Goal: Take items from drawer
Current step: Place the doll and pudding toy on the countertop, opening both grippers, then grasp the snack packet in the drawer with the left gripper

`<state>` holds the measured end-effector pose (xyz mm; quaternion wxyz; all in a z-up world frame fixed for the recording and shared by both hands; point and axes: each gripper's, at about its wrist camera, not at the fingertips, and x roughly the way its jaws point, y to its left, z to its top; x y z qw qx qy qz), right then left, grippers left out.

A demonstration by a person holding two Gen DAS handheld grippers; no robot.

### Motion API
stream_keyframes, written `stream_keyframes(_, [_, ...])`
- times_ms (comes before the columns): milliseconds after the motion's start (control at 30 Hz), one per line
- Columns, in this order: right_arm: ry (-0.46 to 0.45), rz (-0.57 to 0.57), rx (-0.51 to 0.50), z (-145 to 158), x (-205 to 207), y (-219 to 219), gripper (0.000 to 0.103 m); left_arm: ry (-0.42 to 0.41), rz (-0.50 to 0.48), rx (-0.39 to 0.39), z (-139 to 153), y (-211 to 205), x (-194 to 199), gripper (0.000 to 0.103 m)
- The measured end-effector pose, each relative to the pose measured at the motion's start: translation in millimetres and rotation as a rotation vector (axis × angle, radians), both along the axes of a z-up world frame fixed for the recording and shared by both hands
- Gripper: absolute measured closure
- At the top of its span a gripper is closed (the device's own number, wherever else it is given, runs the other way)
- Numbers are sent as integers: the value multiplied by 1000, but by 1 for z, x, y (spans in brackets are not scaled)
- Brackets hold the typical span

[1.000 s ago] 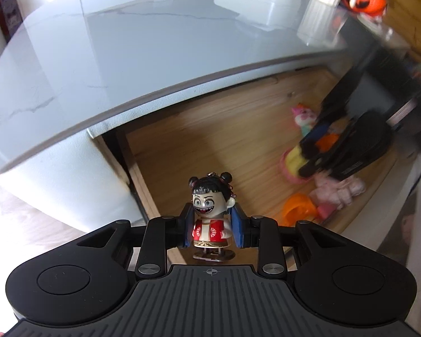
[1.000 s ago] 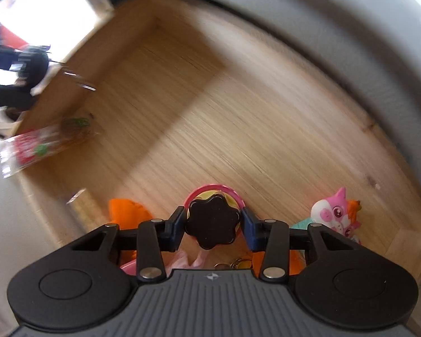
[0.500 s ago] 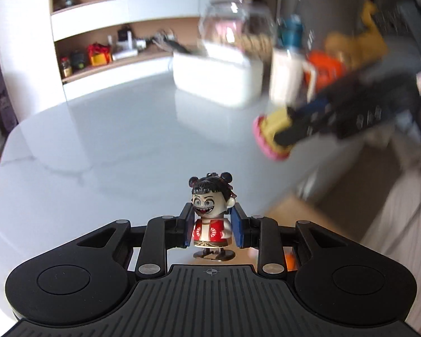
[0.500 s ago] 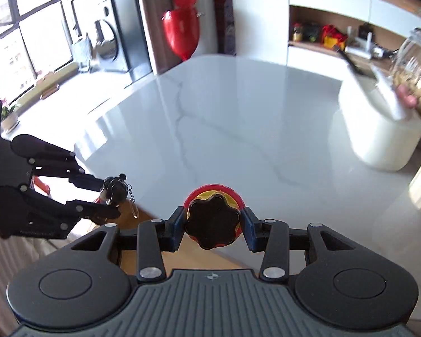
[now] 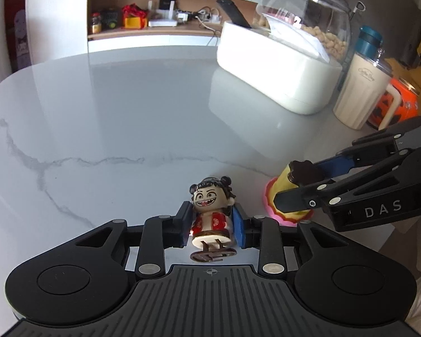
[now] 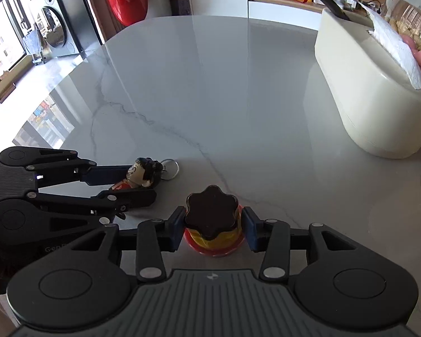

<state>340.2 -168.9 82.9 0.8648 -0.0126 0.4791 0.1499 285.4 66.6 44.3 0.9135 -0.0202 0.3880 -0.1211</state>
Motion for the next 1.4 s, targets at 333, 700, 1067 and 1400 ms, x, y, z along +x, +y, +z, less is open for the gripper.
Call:
stream_keyframes(333, [-195, 13, 65, 27, -47, -13, 56, -171, 2, -8, 9, -2, -18, 70])
stream_keyframes(700, [-211, -4, 171, 34, -140, -74, 50, -19, -223, 14, 81, 37, -89, 71])
stream_keyframes(1067, [41, 21, 253, -50, -168, -59, 50, 750, -200, 333, -80, 38, -132, 70])
stream_keyframes(1400, [66, 78, 182, -63, -176, -44, 50, 866, -225, 482, -117, 31, -124, 61])
